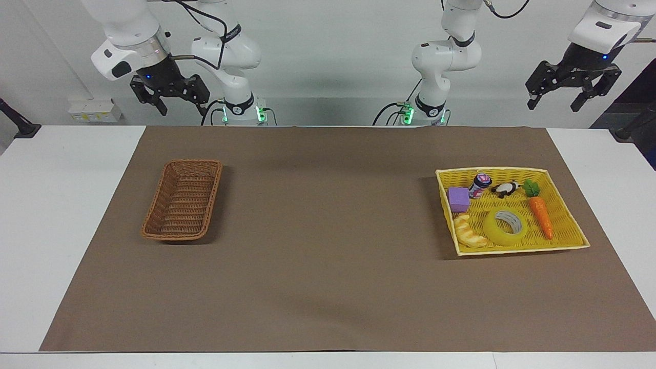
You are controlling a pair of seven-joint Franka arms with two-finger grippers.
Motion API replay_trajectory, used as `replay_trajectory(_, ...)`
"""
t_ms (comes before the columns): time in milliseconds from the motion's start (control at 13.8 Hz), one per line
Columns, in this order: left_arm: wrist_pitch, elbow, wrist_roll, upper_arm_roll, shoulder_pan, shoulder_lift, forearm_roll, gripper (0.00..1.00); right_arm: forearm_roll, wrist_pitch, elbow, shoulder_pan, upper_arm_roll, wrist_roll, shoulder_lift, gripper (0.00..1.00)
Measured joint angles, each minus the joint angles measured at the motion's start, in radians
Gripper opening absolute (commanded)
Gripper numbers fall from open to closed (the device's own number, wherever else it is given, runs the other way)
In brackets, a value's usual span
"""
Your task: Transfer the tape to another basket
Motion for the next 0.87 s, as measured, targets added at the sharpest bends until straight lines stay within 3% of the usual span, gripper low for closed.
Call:
replay_trajectory(362,0.098,-0.072,0.001,0.003,0.015,0.001,-0.002,1.0,0.0,0.0,0.0,0.0,0.0,0.0,0.0,1.0)
replay_trajectory(652,0.268,-0.229,0.055,0.005,0.058,0.01,-0.005,1.0,0.0,0.0,0.0,0.0,0.0,0.0,0.0,1.0)
replay_trajectory(869,0.485,-0.398,0.112,0.006,0.09,0.036,-0.01,1.0,0.0,0.0,0.0,0.0,0.0,0.0,0.0,1.0)
